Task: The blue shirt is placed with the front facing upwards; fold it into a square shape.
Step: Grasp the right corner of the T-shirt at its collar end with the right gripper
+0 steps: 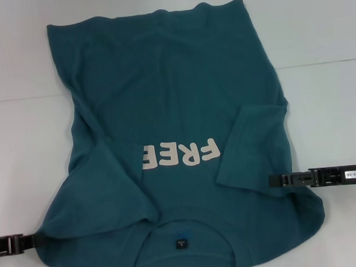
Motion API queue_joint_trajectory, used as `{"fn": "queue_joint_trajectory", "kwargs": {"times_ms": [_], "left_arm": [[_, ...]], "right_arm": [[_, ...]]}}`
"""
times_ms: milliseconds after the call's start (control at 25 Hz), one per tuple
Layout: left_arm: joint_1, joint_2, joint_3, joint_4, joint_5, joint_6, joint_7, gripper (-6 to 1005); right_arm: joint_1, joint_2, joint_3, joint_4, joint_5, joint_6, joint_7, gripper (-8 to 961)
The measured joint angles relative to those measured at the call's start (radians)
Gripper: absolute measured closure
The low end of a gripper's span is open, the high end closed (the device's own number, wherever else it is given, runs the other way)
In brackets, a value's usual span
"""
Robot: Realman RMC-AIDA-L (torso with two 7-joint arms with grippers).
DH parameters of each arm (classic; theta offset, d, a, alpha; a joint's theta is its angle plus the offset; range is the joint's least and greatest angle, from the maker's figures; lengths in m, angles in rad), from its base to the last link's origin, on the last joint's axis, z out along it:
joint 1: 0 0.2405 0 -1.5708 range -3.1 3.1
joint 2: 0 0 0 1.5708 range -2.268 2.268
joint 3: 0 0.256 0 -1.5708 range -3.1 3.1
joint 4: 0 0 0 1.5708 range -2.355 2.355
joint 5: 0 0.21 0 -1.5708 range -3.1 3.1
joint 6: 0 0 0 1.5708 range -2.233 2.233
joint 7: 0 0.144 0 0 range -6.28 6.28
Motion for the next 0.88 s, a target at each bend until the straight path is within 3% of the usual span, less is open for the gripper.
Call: {"fn": "queue_joint_trajectory", "kwargs": {"times_ms": [880], "left_arm": [[0.0,-0.002,0.002,-0.001,-0.007,-0.001,-0.001,975]], "right_arm": [[-0.066,-0.029,0.013,-0.001,-0.007,0.006,0.033,8]]}}
